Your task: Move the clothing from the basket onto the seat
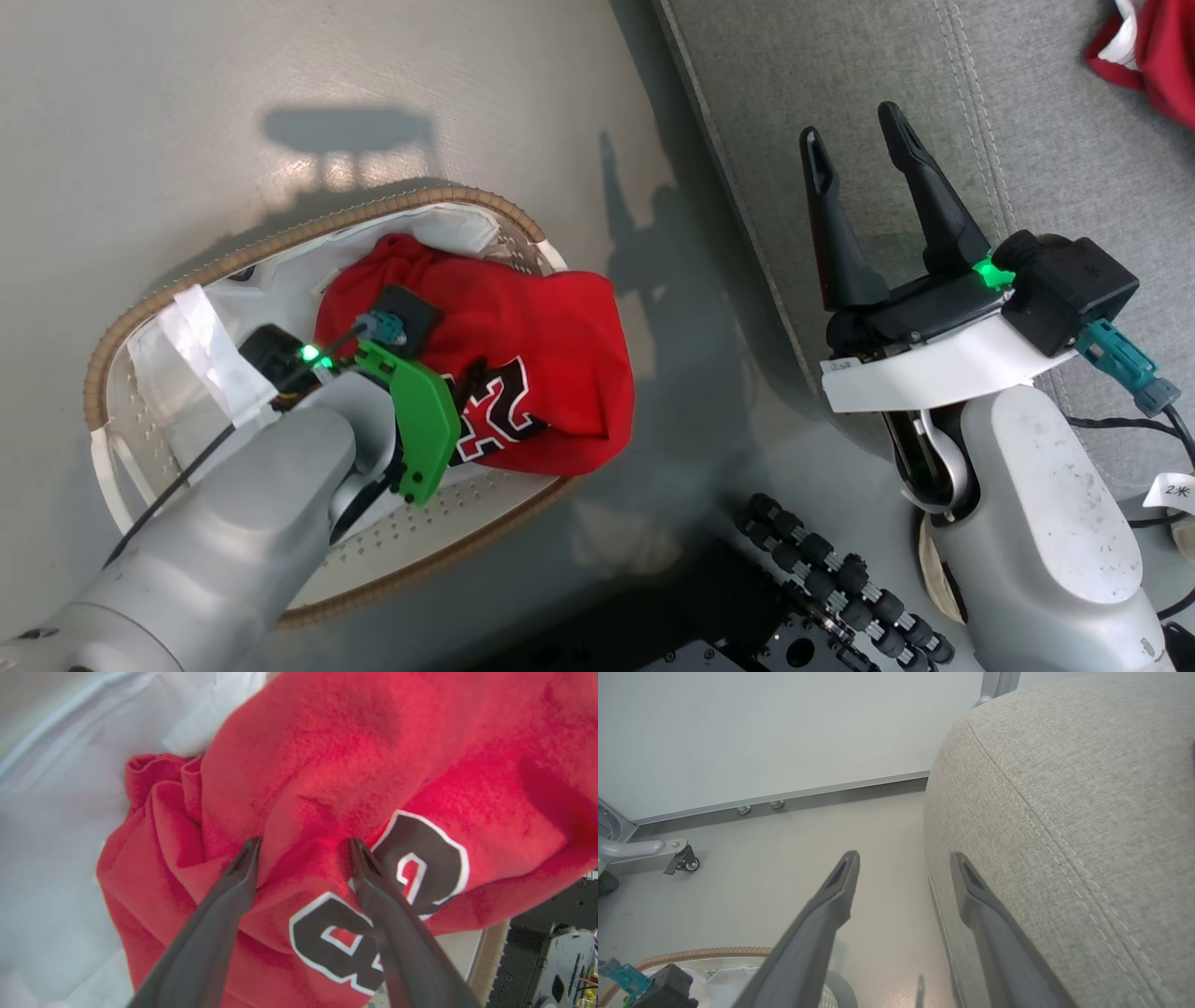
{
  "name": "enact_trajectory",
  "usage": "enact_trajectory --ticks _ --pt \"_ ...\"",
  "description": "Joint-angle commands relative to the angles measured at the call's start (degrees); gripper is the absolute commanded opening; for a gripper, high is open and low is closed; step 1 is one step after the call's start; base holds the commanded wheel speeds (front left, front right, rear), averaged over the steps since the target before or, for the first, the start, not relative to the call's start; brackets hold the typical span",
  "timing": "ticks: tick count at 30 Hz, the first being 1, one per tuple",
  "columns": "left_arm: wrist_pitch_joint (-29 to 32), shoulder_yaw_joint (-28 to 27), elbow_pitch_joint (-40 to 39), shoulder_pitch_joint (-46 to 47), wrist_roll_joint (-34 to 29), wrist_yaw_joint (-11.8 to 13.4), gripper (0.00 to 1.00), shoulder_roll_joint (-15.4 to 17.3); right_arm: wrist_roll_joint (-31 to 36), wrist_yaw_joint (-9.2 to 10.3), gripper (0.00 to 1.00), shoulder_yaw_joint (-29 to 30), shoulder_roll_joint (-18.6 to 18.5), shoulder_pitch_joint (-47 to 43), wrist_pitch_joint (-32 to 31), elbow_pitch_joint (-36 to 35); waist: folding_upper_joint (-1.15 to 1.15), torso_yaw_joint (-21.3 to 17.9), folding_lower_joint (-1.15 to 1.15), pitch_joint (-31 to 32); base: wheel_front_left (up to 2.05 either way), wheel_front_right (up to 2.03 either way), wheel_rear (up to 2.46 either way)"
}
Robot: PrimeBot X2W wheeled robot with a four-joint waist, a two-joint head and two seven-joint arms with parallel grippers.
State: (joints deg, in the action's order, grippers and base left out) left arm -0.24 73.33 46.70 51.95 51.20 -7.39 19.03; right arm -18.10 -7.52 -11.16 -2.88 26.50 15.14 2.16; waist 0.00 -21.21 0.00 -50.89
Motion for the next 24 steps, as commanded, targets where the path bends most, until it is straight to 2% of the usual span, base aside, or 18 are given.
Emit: enact_trajectory --ticks 1,10,19,24 --pt "0.64 0.04 -0.53 -1.05 -0.23 -0.18 0.00 0.73 -0.19 0.06 1.00 0.10 -0.10 0.77 0.00 0.13 0.00 -0.06 0.00 0.28 0.00 0.00 0.00" --pt "-1.78 0.03 -3.12 -4.45 0.62 -0.18 0.00 0.46 -0.36 0.06 1.00 0.71 -0.11 0.79 0.00 1.05 0.00 0.55 0.00 4.34 0.00 0.00 0.00" --pt "-13.47 0.04 -3.05 -8.53 7.11 -0.18 0.00 -1.85 0.71 0.06 1.00 2.18 -0.13 -1.63 0.00 3.35 0.00 4.13 0.00 13.88 0.00 0.00 0.00" --pt "-15.06 -0.82 -4.33 -10.04 9.68 -0.18 0.00 -2.60 1.97 0.06 1.00 3.04 -0.15 -3.18 0.00 4.83 0.00 6.72 0.00 19.30 0.00 0.00 0.00"
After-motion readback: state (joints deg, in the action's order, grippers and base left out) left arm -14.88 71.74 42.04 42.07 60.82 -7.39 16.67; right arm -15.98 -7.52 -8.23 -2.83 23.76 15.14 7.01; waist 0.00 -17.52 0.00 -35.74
